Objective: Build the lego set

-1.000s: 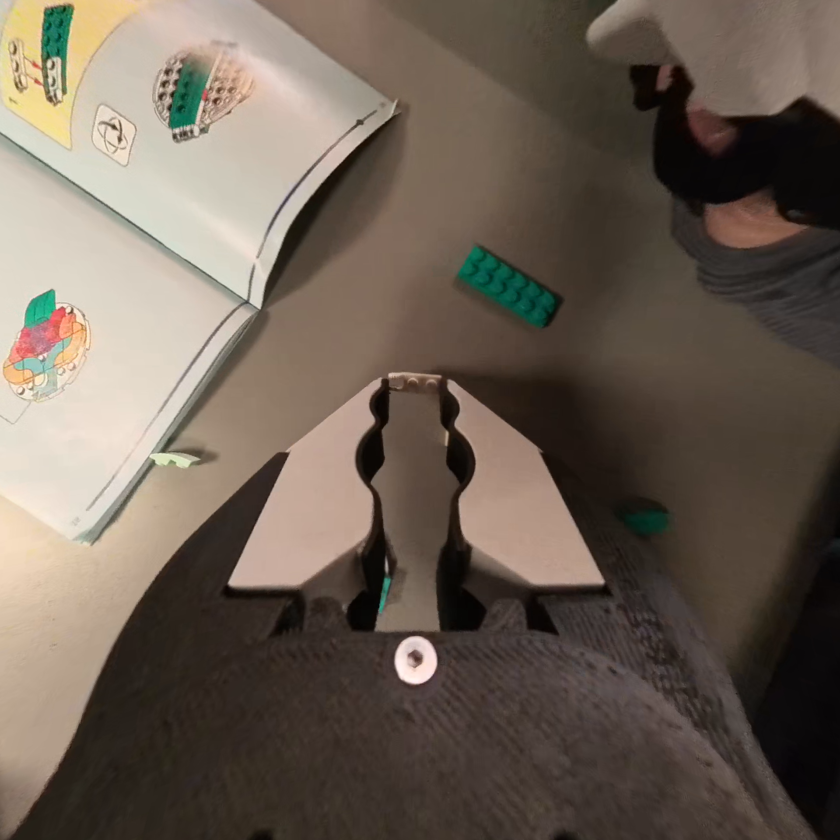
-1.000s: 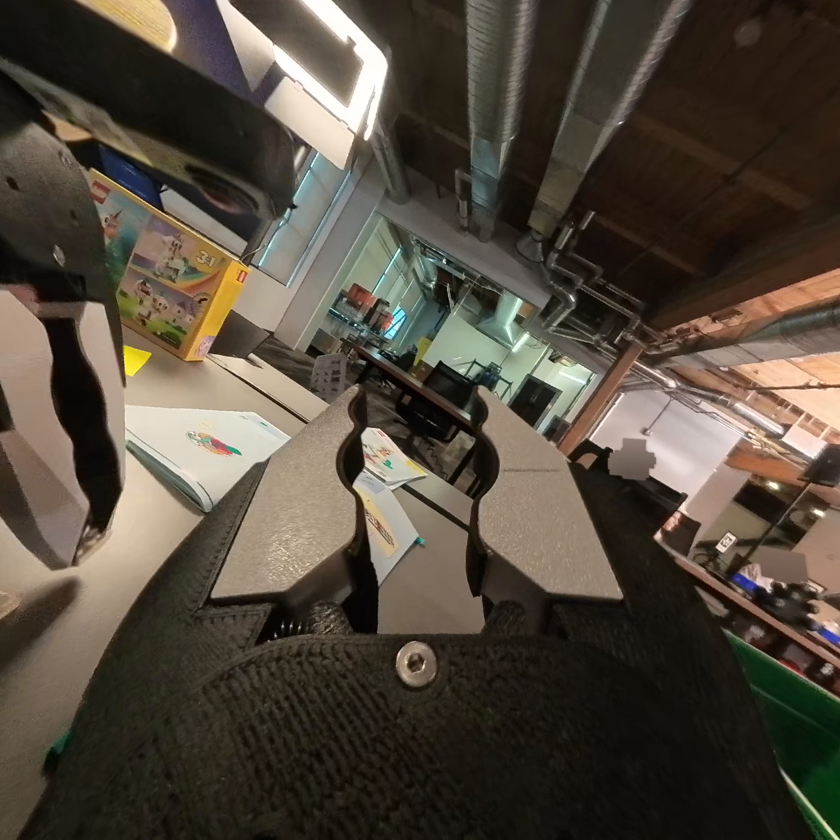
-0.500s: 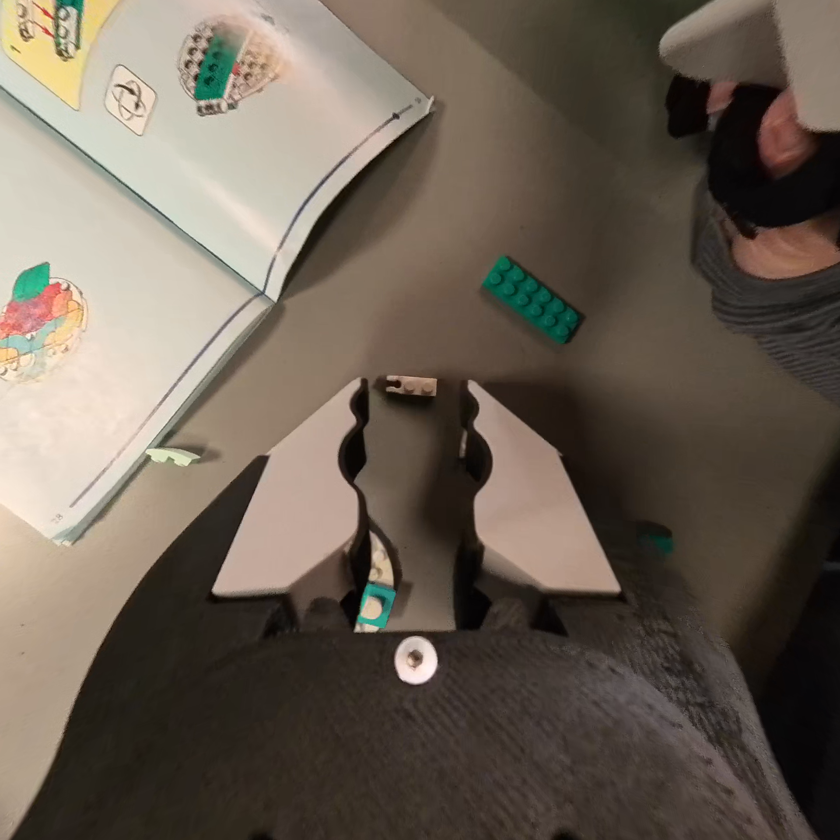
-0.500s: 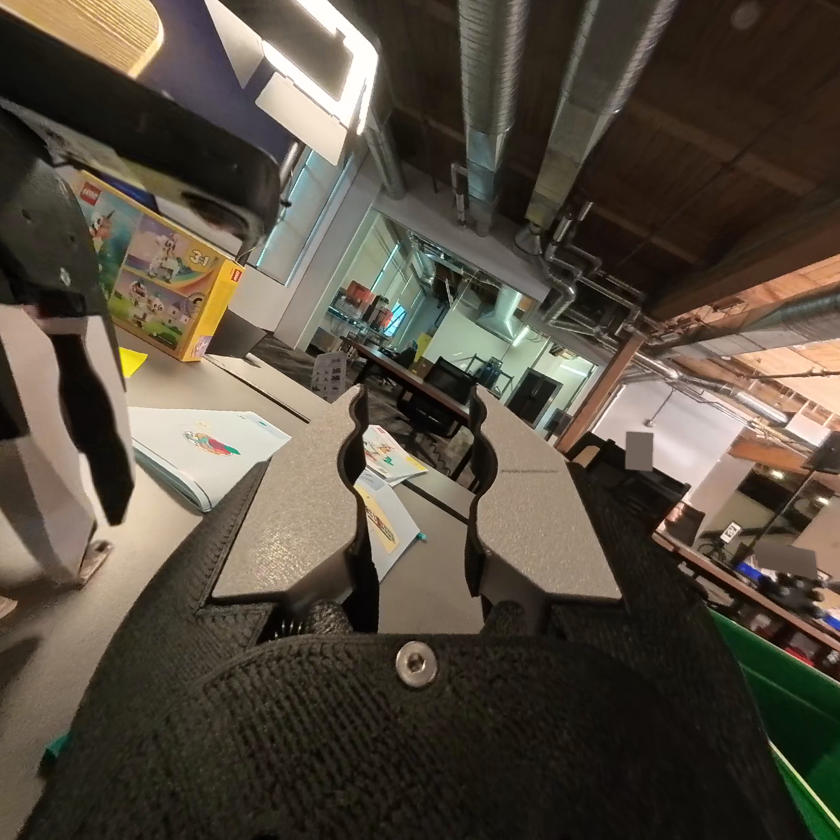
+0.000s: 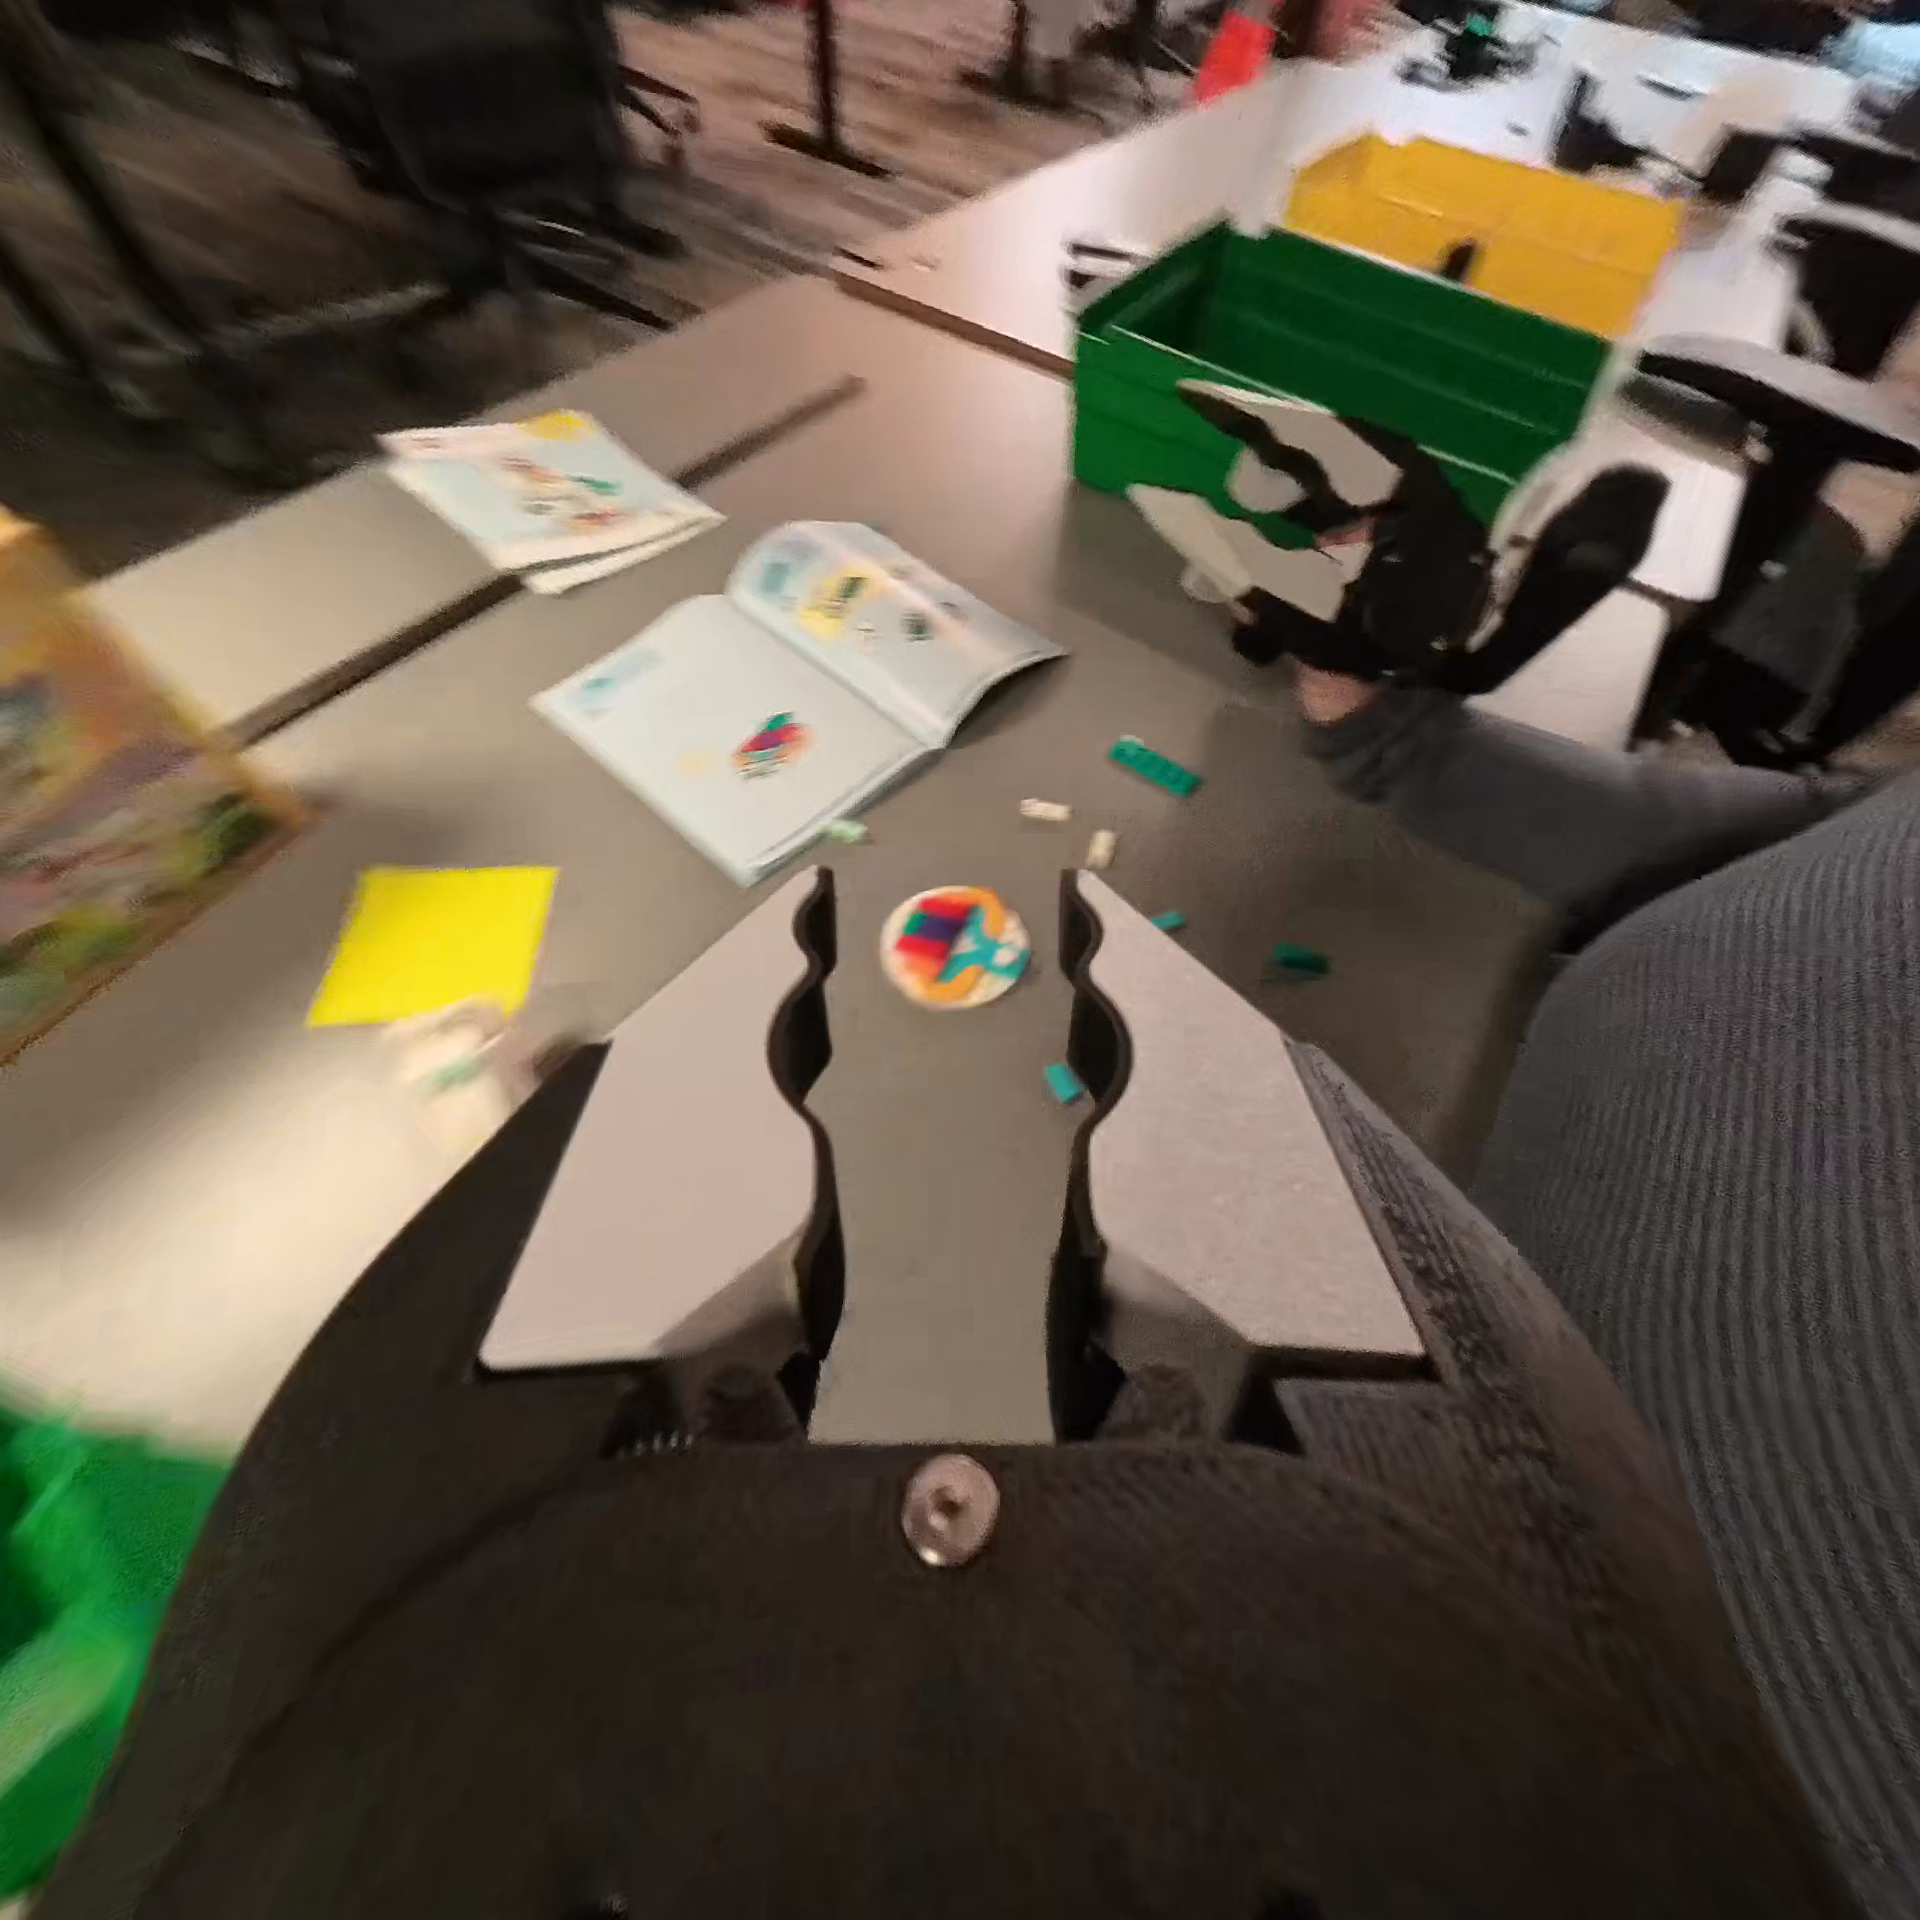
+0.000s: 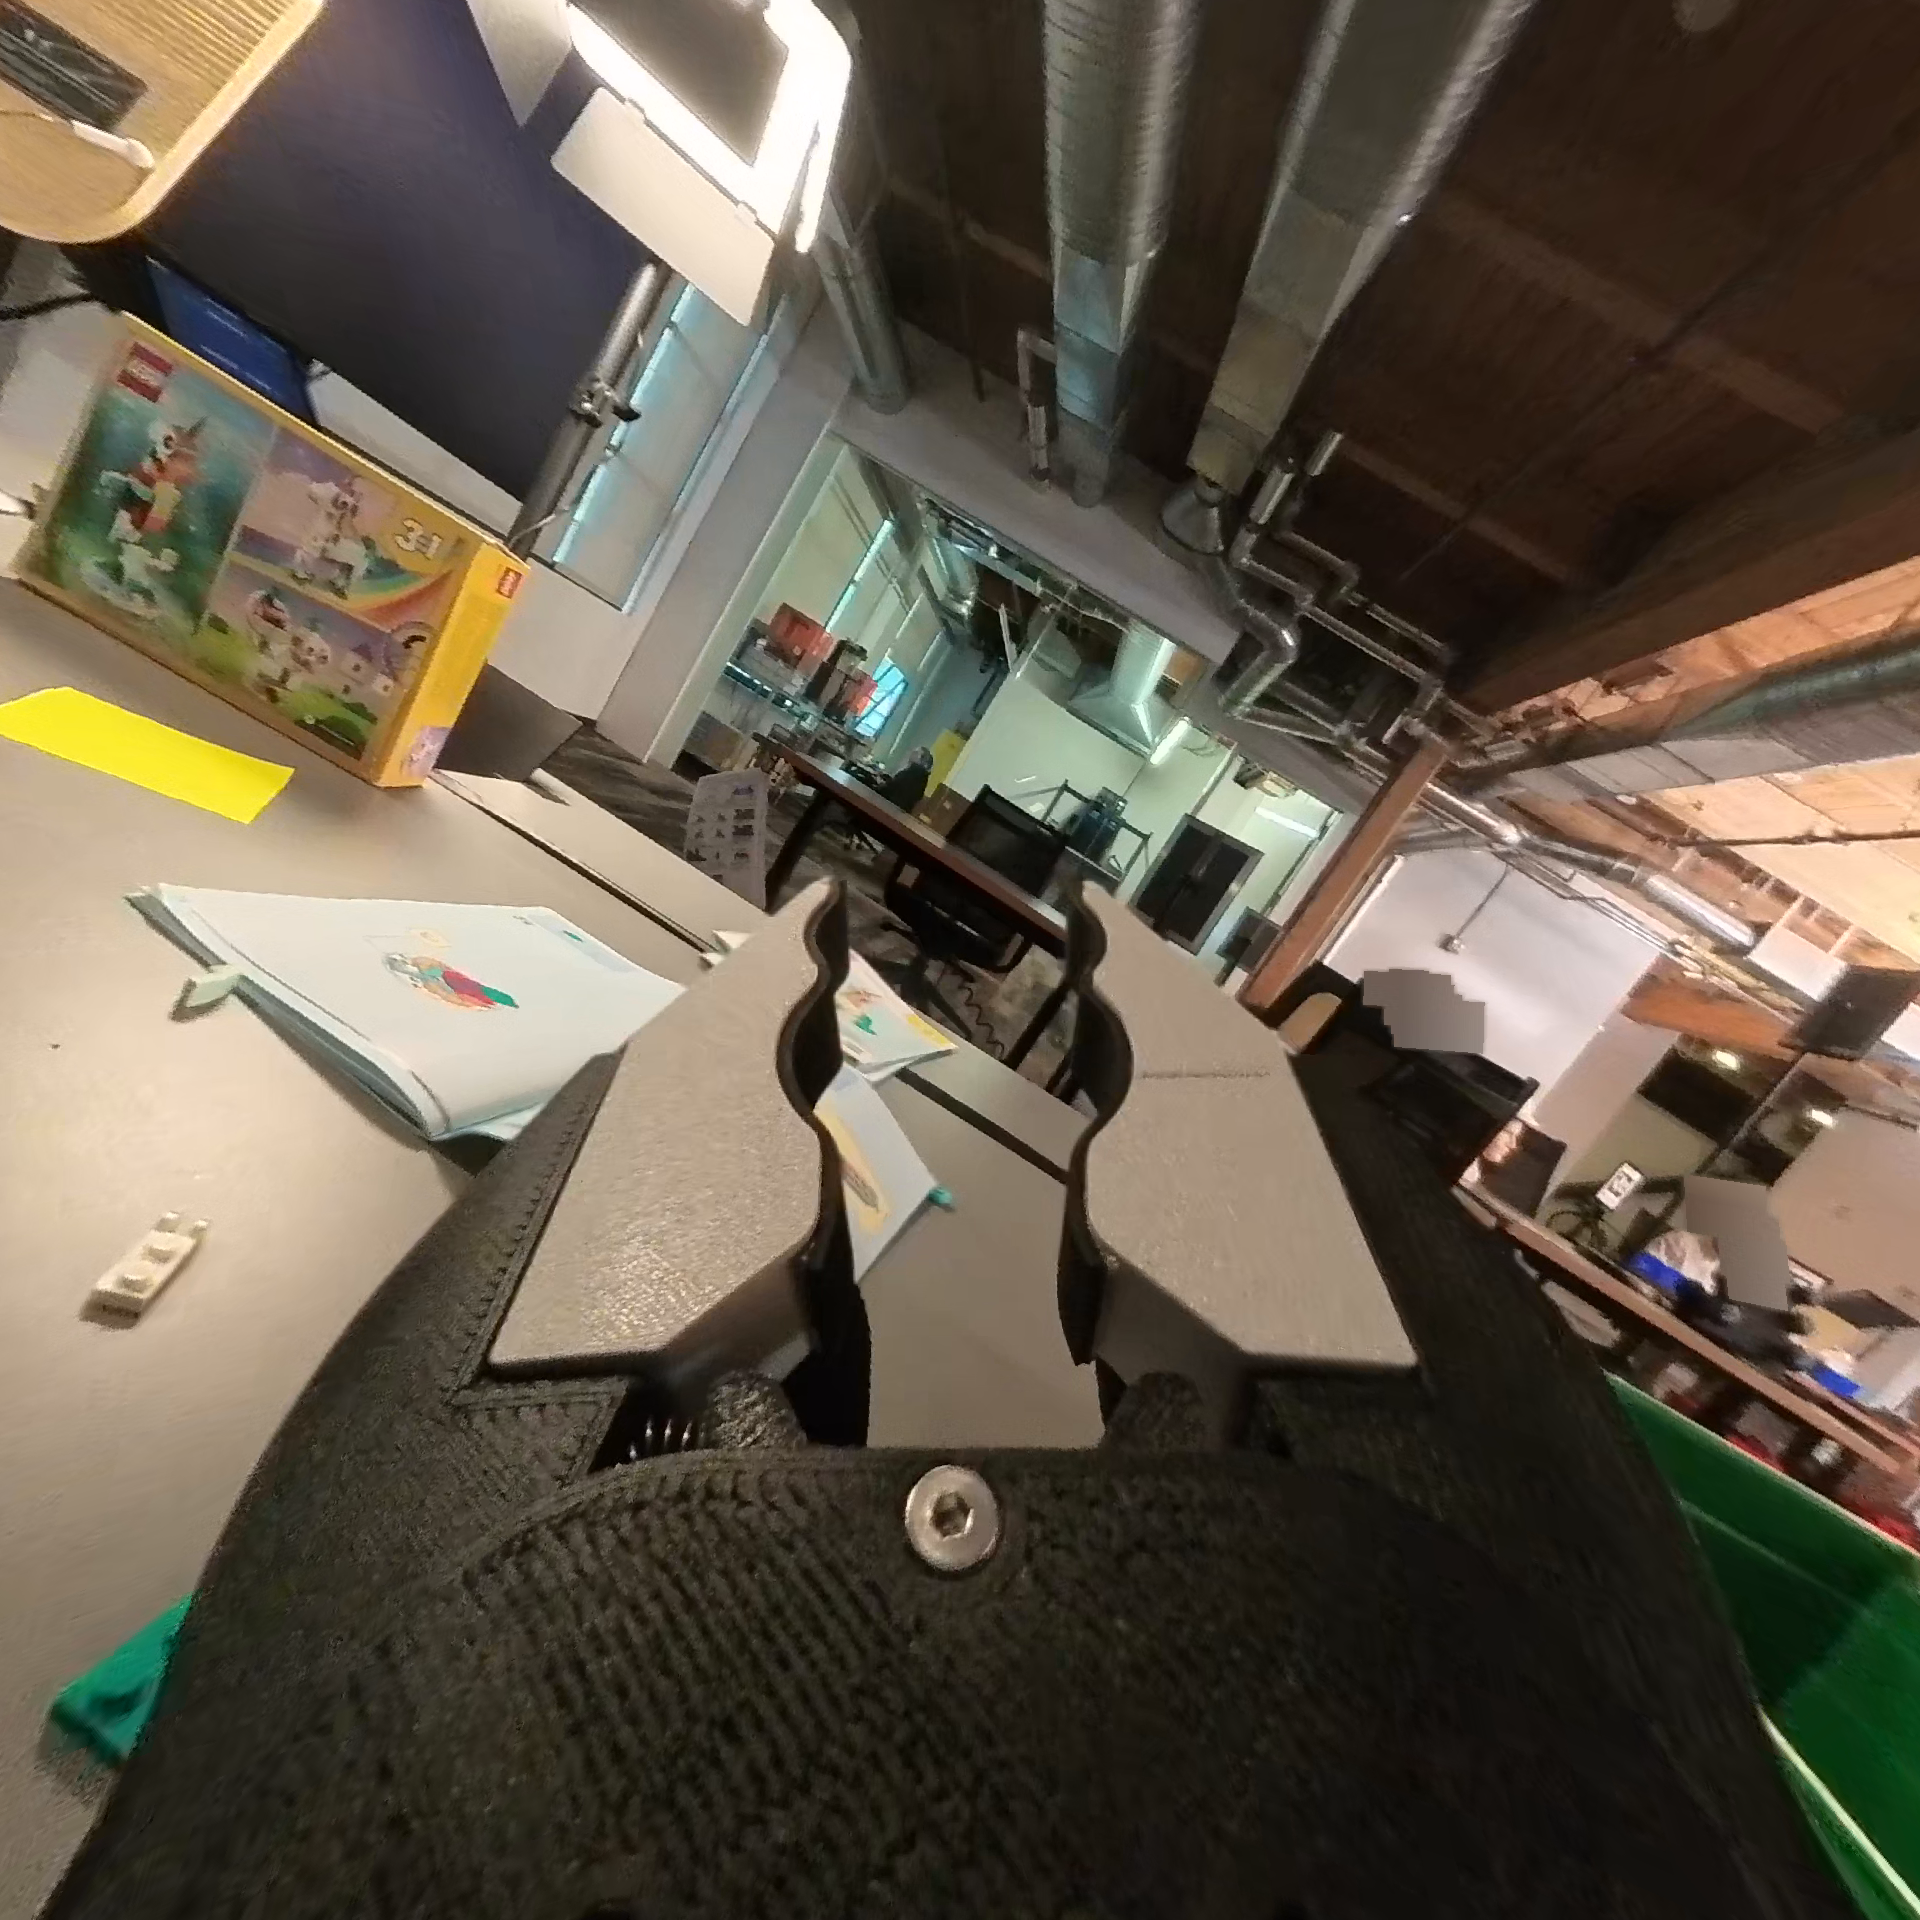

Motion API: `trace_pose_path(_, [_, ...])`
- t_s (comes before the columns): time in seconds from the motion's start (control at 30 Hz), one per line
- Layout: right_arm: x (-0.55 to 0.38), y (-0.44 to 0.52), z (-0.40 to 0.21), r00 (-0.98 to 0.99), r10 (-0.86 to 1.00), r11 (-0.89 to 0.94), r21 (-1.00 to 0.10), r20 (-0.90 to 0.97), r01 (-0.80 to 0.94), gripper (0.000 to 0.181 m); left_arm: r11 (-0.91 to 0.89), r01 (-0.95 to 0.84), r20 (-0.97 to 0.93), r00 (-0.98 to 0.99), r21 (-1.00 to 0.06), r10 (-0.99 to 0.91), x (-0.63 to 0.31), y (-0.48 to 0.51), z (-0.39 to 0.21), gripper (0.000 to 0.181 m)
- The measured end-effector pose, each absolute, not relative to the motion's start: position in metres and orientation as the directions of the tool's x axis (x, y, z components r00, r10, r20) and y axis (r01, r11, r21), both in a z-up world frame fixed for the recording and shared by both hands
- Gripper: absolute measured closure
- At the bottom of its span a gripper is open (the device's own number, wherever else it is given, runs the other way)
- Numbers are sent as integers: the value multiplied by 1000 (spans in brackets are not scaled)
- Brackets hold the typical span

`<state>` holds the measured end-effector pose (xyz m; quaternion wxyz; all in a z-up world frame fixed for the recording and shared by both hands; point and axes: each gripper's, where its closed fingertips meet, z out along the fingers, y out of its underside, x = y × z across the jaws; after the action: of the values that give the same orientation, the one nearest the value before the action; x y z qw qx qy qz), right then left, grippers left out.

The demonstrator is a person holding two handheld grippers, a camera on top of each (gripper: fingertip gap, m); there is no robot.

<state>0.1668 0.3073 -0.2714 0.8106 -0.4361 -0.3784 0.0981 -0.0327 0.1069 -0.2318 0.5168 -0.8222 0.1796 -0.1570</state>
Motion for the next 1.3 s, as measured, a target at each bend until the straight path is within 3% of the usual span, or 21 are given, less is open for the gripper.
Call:
trace_pose_path(0.2, [181,320,-269,754,456,560,-811,473,170,141,-387,-26,29,990,-922,-136,-144,31,-208,138])
trace_pose_path(0.4, [184,326,-273,764,379,553,-790,522,266,142,-405,33,28,999,-914,18,-213,-8,-220,138])
trace_pose_path(0.6, [196,337,-276,803,340,502,-817,490,286,141,-480,-67,-164,973,-875,163,-255,-33,-235,137])
trace_pose_path(0.93, [194,341,-281,797,333,475,-820,504,320,141,-522,85,-19,981,-849,192,-301,-53,-264,142])
trace_pose_path(1.1, [194,339,-280,795,318,480,-811,517,335,141,-697,-3,-102,990,-717,101,-309,-46,-299,151])
trace_pose_path(1.3, [195,342,-284,790,302,463,-807,533,367,141,-816,-54,2,998,-575,-67,-296,-27,-343,153])
